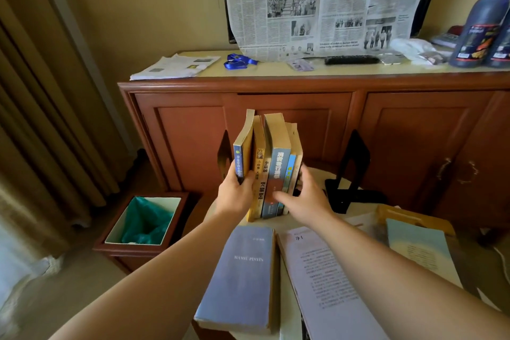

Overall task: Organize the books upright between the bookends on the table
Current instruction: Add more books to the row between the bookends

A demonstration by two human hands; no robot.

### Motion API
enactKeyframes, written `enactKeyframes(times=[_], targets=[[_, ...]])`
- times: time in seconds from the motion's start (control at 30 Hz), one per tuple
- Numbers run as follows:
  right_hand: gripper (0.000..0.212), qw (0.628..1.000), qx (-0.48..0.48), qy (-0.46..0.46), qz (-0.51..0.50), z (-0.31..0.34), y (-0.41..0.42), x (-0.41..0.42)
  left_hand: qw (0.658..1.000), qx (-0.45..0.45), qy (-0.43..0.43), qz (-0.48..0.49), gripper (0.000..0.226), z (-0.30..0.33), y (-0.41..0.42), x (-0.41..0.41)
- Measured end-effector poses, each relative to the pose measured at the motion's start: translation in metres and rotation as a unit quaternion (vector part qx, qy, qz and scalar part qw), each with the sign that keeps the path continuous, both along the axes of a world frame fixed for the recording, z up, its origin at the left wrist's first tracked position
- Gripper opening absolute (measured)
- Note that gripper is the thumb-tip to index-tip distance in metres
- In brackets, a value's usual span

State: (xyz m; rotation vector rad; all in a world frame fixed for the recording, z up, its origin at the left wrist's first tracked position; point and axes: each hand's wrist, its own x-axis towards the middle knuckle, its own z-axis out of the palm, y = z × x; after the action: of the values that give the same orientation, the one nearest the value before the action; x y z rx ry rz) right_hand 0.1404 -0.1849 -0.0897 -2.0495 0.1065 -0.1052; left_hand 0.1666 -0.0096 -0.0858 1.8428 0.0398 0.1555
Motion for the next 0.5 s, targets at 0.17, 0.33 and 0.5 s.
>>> enactKeyframes(times=[0.17,0.33,0.5], targets=[[0.075,0.998,0.056,-0.031,-0.004,-0.021,0.009,0.009,0.994,-0.069,0.016,-0.083,0.063,-0.027,0.0,0.013],[0.086,0.996,0.074,-0.058,-0.003,-0.034,0.018,0.011,0.987,-0.115,0.034,-0.104,0.08,-0.038,-0.001,0.02],[0.12,0.997,0.047,-0.055,-0.008,-0.043,0.03,0.018,0.986,-0.14,0.044,-0.074,0.084,-0.045,-0.004,0.037]])
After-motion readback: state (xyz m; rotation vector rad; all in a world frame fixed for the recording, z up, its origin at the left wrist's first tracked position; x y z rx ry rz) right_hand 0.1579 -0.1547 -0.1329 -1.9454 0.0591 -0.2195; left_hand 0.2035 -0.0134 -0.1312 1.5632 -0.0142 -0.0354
